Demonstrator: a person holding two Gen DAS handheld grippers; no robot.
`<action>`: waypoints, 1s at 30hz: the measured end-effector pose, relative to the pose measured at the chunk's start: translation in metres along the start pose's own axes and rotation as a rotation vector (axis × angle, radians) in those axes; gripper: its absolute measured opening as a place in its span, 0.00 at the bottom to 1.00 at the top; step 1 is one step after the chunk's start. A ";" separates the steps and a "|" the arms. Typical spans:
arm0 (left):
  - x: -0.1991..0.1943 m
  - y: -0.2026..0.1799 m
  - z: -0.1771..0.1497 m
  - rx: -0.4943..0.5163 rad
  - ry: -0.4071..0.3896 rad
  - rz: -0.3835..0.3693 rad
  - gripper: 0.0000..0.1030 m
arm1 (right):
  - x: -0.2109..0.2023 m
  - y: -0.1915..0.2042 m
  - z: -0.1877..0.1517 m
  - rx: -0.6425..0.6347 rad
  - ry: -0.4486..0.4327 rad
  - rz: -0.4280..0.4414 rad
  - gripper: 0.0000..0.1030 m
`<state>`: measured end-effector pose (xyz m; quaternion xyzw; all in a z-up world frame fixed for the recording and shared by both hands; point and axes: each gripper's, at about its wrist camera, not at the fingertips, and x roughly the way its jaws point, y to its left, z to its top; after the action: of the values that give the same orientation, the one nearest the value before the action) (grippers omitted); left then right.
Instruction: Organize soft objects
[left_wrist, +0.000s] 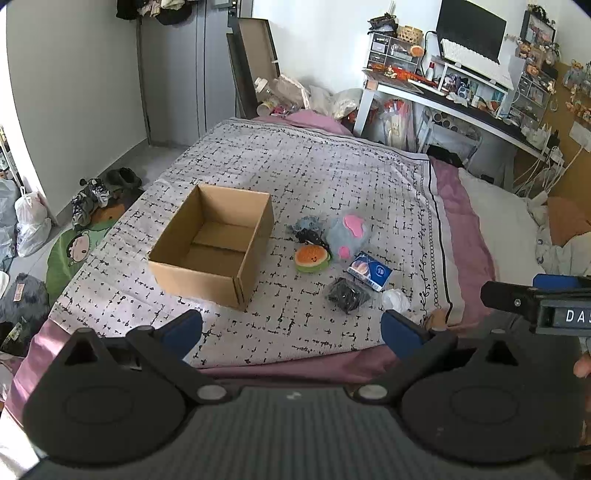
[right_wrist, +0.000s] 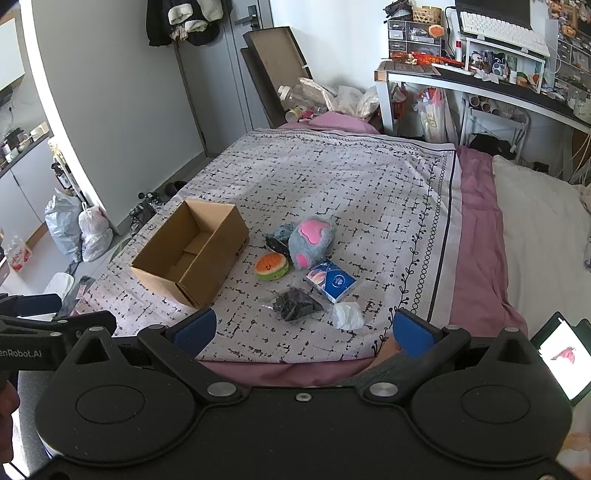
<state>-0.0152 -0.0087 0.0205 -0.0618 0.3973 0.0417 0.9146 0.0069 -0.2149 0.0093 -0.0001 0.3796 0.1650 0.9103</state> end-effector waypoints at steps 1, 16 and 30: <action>0.000 0.000 0.000 0.001 0.000 0.000 0.99 | 0.000 0.000 -0.001 -0.001 0.000 0.000 1.00; 0.012 0.002 -0.004 -0.010 -0.033 -0.004 0.99 | 0.013 0.001 -0.002 -0.004 -0.019 -0.003 1.00; 0.054 0.007 0.004 -0.024 -0.017 -0.048 0.97 | 0.048 -0.005 0.004 0.009 -0.017 -0.033 1.00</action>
<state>0.0236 0.0001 -0.0172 -0.0818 0.3873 0.0253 0.9180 0.0427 -0.2045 -0.0215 -0.0009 0.3727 0.1484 0.9160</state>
